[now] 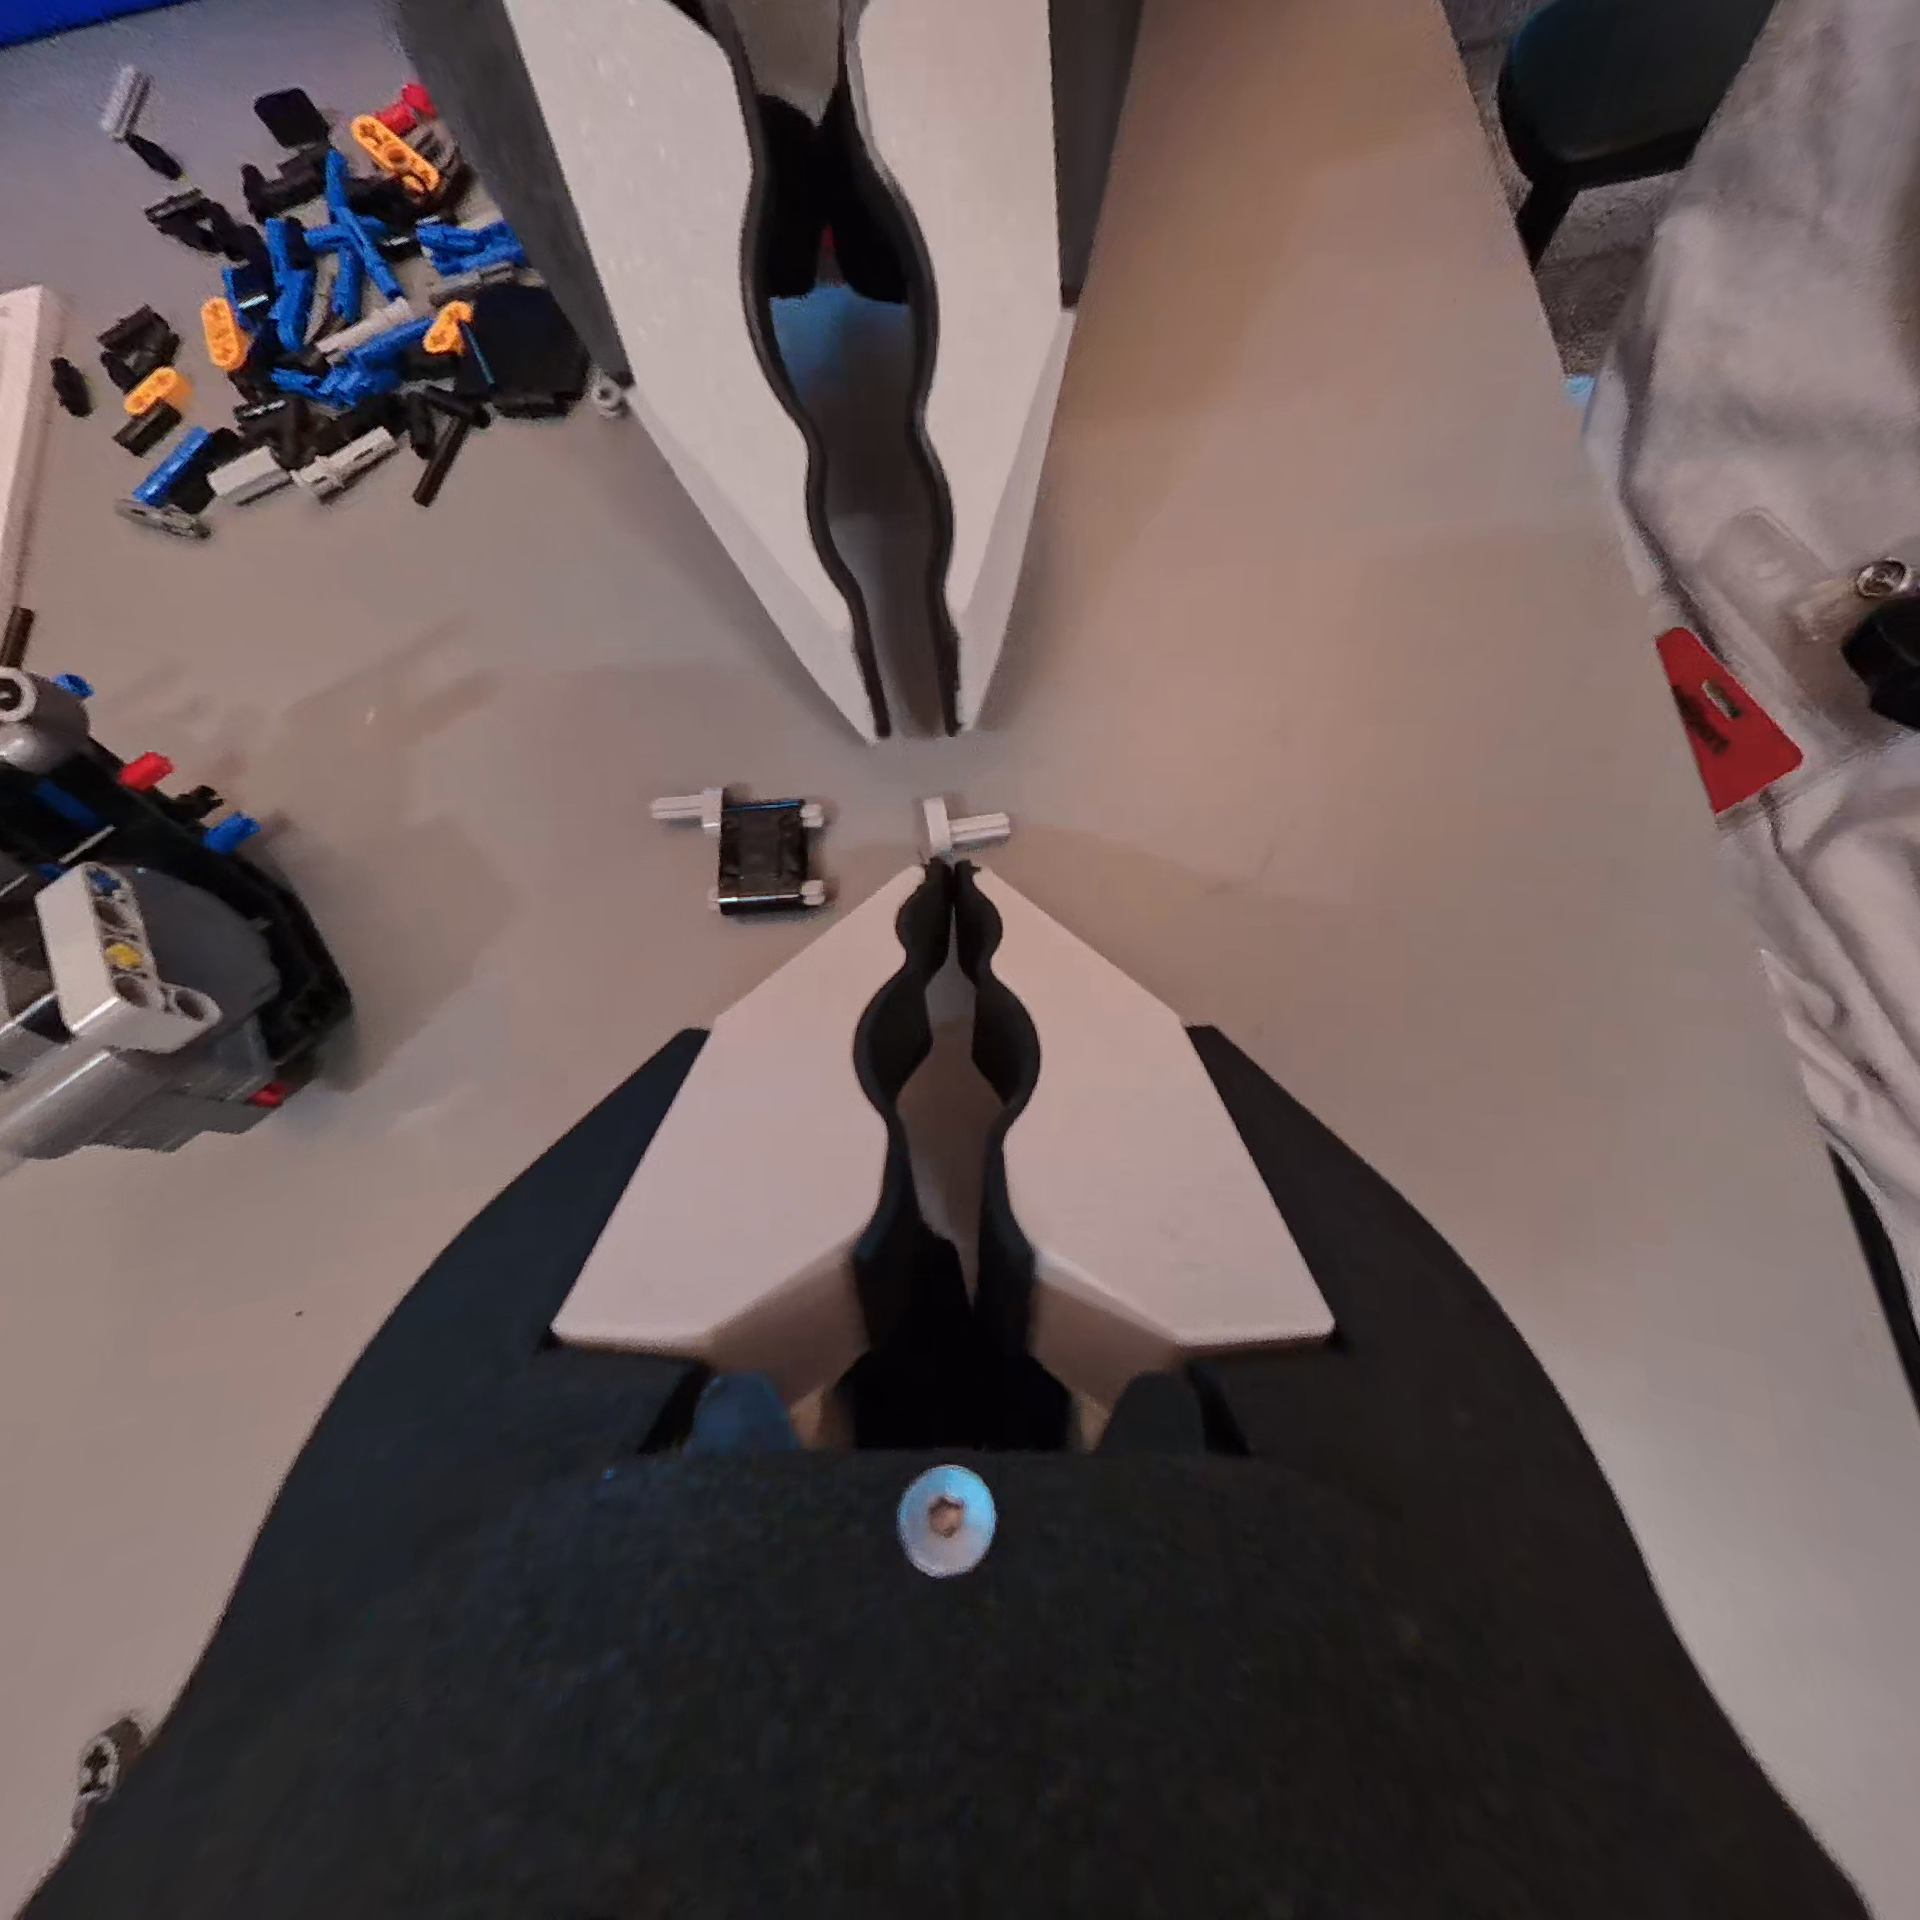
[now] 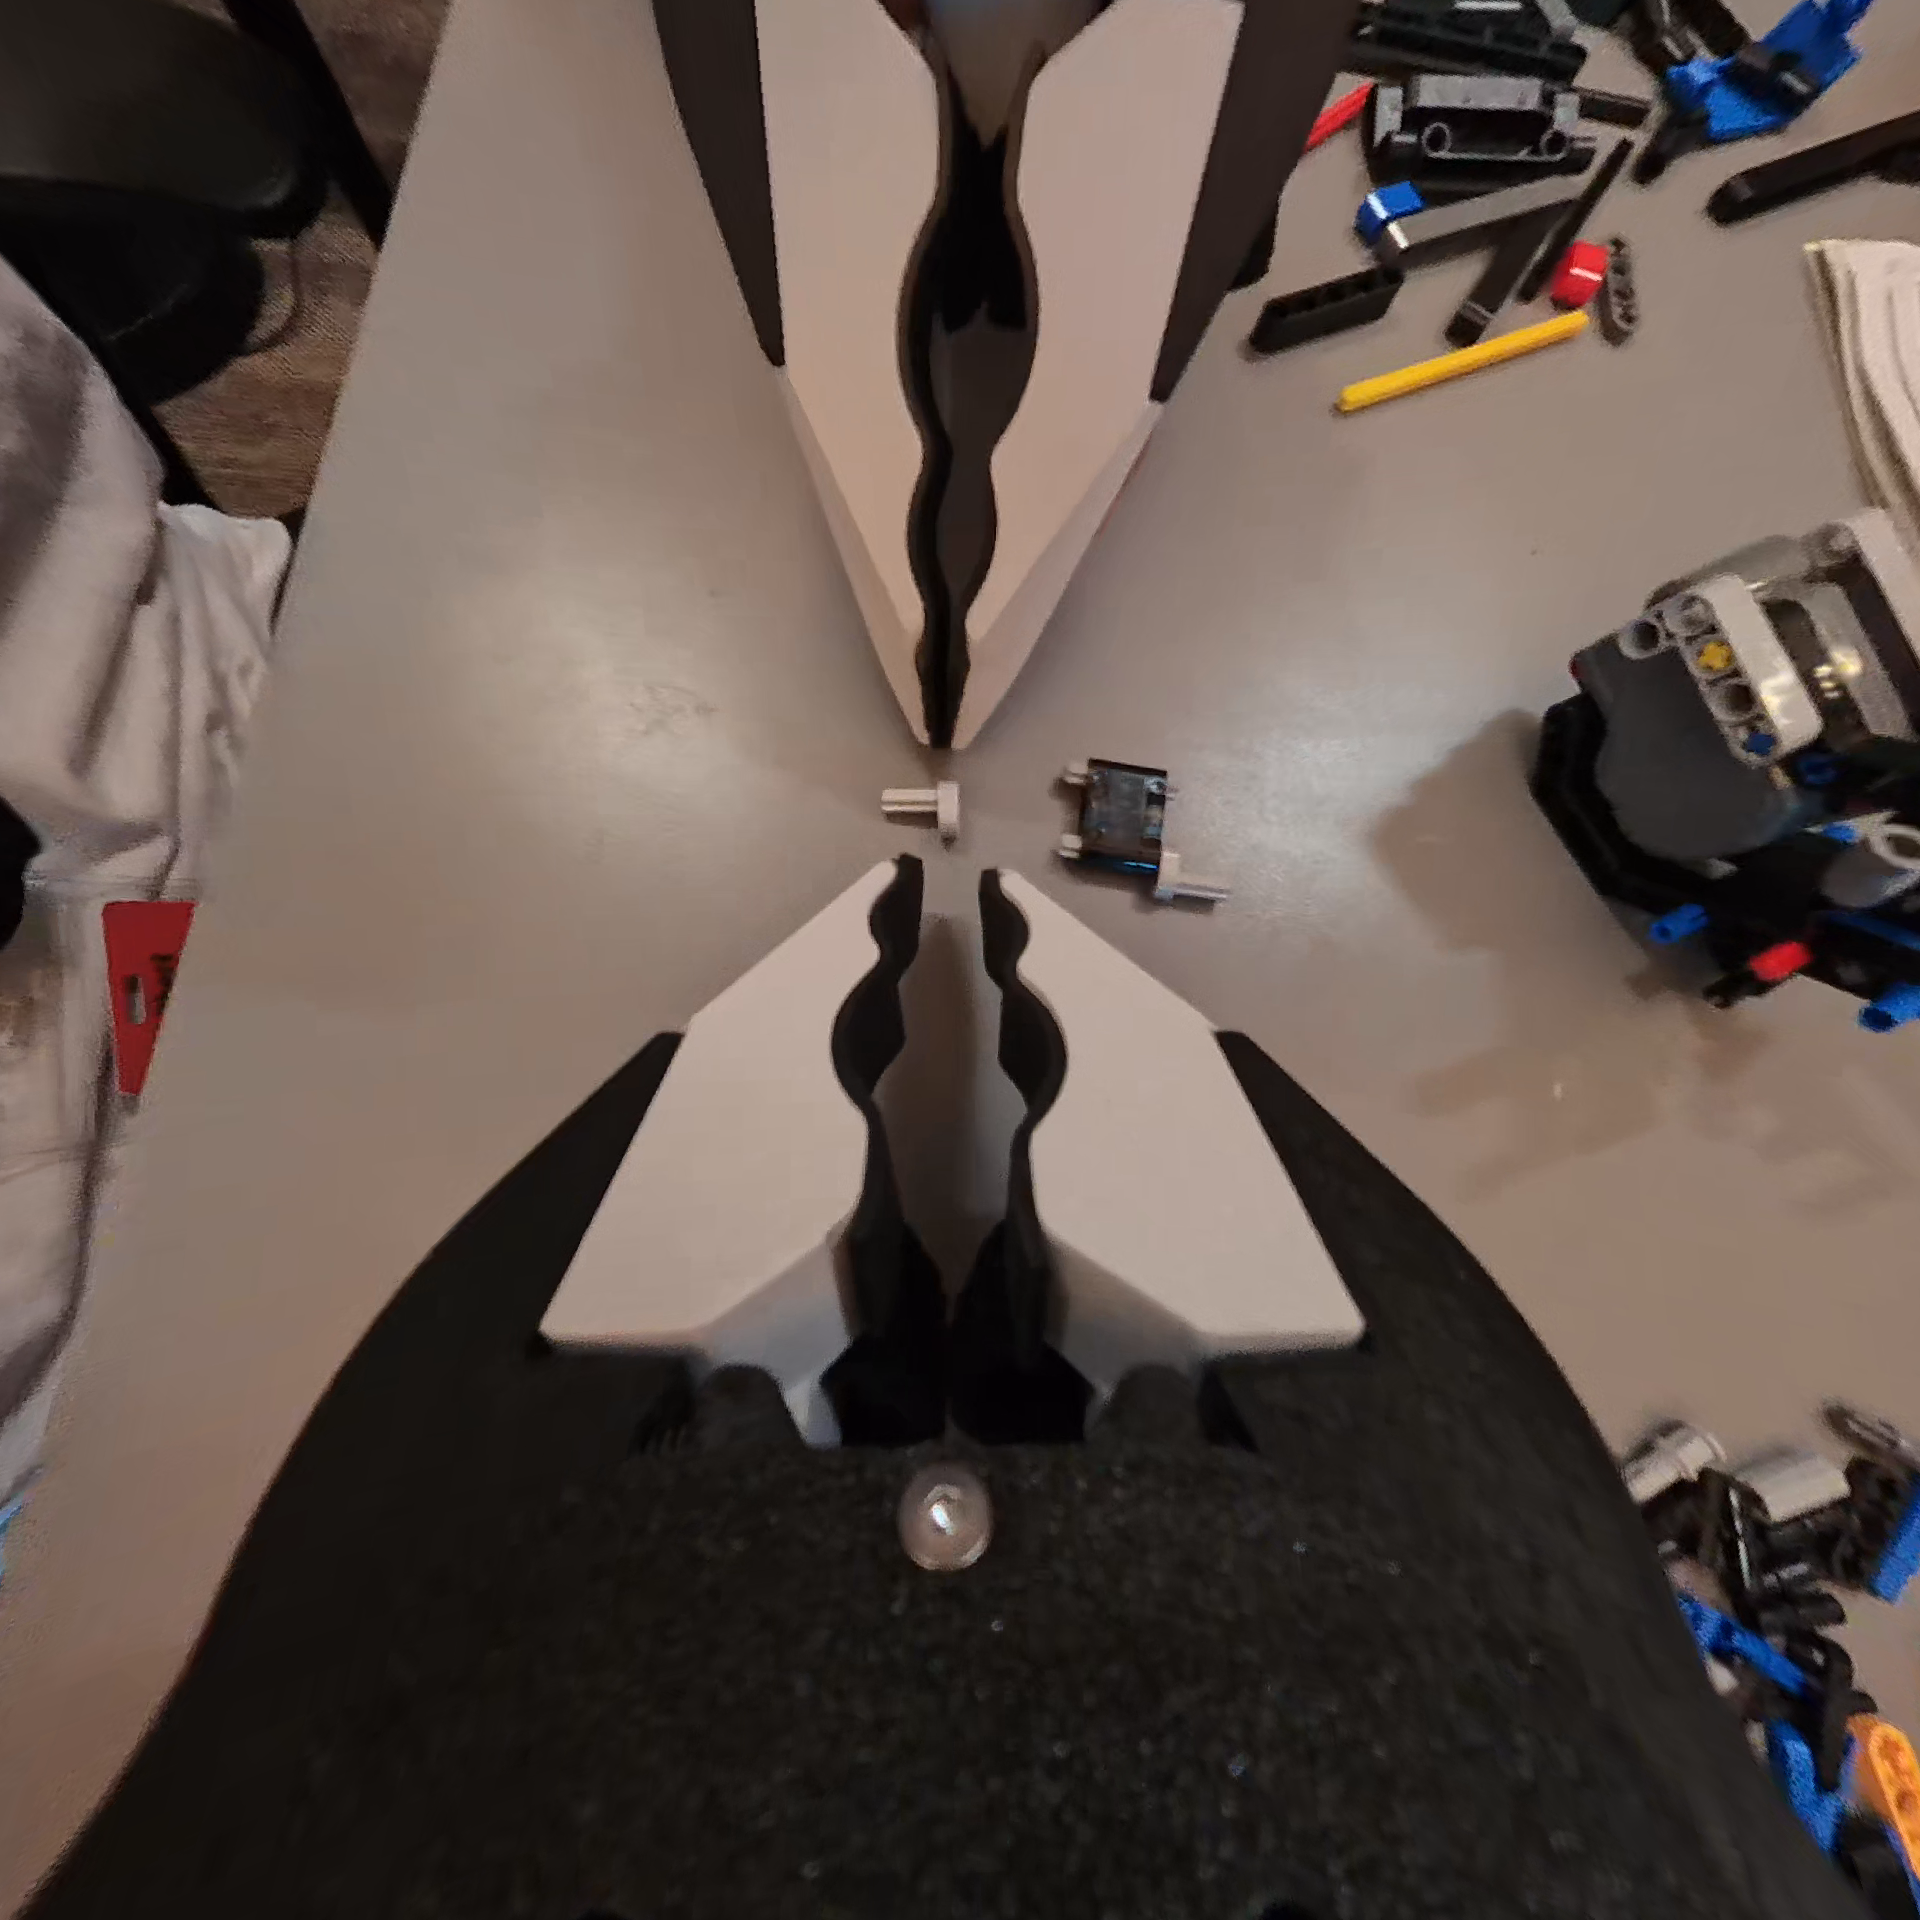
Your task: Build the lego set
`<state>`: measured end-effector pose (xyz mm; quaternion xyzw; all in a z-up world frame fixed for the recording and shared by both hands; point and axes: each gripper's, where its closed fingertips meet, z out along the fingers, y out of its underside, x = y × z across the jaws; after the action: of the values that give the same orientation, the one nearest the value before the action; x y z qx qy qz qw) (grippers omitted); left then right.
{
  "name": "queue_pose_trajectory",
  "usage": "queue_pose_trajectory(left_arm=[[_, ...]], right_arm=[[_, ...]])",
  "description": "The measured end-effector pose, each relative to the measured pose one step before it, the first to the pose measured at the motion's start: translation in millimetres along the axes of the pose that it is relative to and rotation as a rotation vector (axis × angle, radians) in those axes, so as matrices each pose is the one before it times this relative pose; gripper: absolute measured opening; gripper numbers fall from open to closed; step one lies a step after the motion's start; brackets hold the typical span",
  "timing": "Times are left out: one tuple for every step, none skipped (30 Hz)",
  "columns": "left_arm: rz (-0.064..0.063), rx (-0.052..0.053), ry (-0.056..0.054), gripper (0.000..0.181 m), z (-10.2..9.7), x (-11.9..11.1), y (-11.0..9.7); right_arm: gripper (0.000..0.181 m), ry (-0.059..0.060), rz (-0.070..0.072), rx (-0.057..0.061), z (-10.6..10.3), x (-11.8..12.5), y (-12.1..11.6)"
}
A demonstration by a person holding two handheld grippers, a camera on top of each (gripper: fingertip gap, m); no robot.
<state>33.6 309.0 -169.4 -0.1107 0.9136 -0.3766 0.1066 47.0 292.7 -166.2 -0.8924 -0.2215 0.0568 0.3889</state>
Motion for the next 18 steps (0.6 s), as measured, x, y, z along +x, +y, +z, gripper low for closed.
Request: queue_pose_trajectory(left_arm=[[0.0018,-0.0023,0.0104,0.0,0.06,1.53,0.91],[-0.0017,-0.0006,0.015,0.0,0.39,2.17,0.63],[-0.002,-0.0003,0.0122,0.0,0.62,1.87,0.38],[0.0021,-0.0028,0.0048,0.0,0.76,1.07,0.51],[0.0053,-0.0057,-0.0029,0.0,0.82,0.15,0.74],[0.0057,-0.0045,-0.0059,0.0,0.74,-0.23,0.57],[0.0045,-0.0007,-0.006,0.0,0.17,-0.32,-0.39],[0.0033,-0.0004,-0.0072,0.0,0.1,-0.62,-0.45],[0.0008,-0.0024,-0.0048,0.0,0.32,-0.66,-0.04],[-0.0025,-0.0008,-0.0017,0.0,0.45,-0.33,0.07],[-0.0046,0.0039,0.003,0.0,0.32,0.33,-0.39],[-0.0049,0.0055,0.0063,0.0,0.29,0.75,-0.46],[-0.004,0.0043,0.0025,0.0,0.28,0.16,-0.23],[-0.0031,0.0019,-0.0011,0.0,0.1,-0.38,-0.18],[-0.0003,-0.0019,-0.0037,0.0,-0.01,-0.66,0.16],[0.0039,-0.0041,-0.0061,0.0,-0.56,-0.66,0.49],[0.0058,-0.0026,-0.0048,0.0,-0.91,-0.32,0.26],[0.0047,0.0025,-0.0037,0.0,-1.22,-0.05,-0.64]], right_arm=[[0.009,0.0283,-0.0055,0.009,-0.74,2.3,-0.22],[0.009,0.0228,-0.0058,-0.004,0.04,2.09,1.25],[0.009,0.0208,-0.0084,-0.0181,0.45,2.47,2.88],[0.011,0.013,-0.0091,-0.0211,0.89,1.6,3.65],[0.014,0.0097,-0.0076,-0.0172,1.27,1.35,3.04],[0.014,0.0166,0.0002,0.0049,0.2,2.59,-0.64],[0.015,0.0047,0.001,0.0082,0.17,1.07,-1.64],[0.015,-0.0044,0.0026,0.0049,0.61,-0.1,-0.93],[0.015,-0.0041,0.0013,-0.0028,1.03,-0.13,0.15],[0.015,-0.0066,-0.0006,-0.0018,1.4,-0.54,0.08],[0.015,-0.0076,0.0022,0.0068,1.19,-0.61,-1.55],[0.015,-0.0062,0.0027,0.0044,1.39,-0.45,-1.29],[0.015,-0.0074,0.0023,0.0051,1.16,-0.68,-1.27],[0.015,-0.0141,0.002,0.0032,0.88,-1.62,-1.02],[0.015,-0.0174,0.0018,0.0024,0.53,-2.48,-0.85],[0.014,-0.0189,0.0009,0.0022,0.31,-3.12,-0.55],[0.015,-0.0243,-0.0053,0.0015,-0.11,-4.61,-0.55],[0.015,-0.0129,-0.0092,0.0067,-0.07,-3.22,-1.24]])
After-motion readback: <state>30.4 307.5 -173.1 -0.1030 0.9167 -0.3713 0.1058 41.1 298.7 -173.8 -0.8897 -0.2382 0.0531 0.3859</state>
